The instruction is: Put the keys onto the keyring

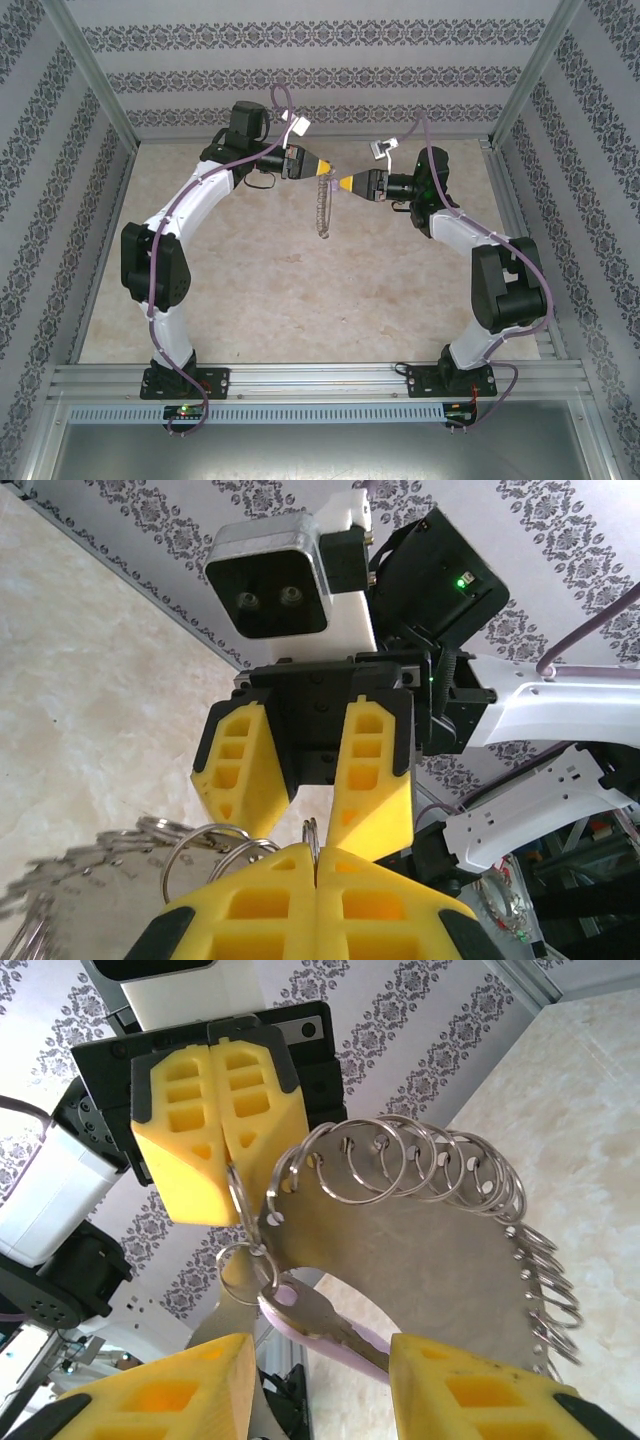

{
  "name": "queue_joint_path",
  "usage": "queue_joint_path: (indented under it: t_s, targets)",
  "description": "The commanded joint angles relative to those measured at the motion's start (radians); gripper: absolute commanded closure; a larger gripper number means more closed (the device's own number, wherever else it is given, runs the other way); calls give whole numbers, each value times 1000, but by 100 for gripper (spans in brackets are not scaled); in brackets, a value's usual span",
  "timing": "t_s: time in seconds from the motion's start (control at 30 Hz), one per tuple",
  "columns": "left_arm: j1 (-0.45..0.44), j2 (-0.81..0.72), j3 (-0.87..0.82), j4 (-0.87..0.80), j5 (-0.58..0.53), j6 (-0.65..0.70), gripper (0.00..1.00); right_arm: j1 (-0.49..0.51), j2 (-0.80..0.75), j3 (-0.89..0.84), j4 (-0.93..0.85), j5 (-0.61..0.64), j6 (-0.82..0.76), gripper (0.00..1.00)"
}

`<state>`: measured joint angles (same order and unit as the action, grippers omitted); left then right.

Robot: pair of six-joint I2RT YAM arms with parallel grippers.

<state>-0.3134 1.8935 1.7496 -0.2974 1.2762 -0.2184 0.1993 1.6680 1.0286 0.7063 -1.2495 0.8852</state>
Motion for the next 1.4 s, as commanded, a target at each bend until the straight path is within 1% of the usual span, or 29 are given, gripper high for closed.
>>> queue_joint_path:
  t_s: [0.0,0.23,0.43,0.5,0.63,0.77,1.1,1.37]
  targets:
    - [-6,-50,2,62,50,-13,100,20,-37,-4,33,2,-40,58]
    - [-7,-55,1,62,62,-15,100,34,-19,22,30,4,-51,57]
    - [-8,-54,-2,70,59,-22,100,48,-15,35,31,-6,-61,59]
    - [-7,-54,-4,73,61,-25,100,54,-14,38,28,-14,-67,64]
    - [-8,-54,-4,74,59,-26,100,67,-19,30,26,-23,-76,85]
    - [-6,-53,-4,77,60,-28,100,79,-22,15,25,-27,-84,100]
    - [-8,-53,-10,89,64,-35,100,104,-13,24,22,-11,-81,100]
    - [-6,-62,-21,58,70,0,100,58,-45,1,18,1,-78,100]
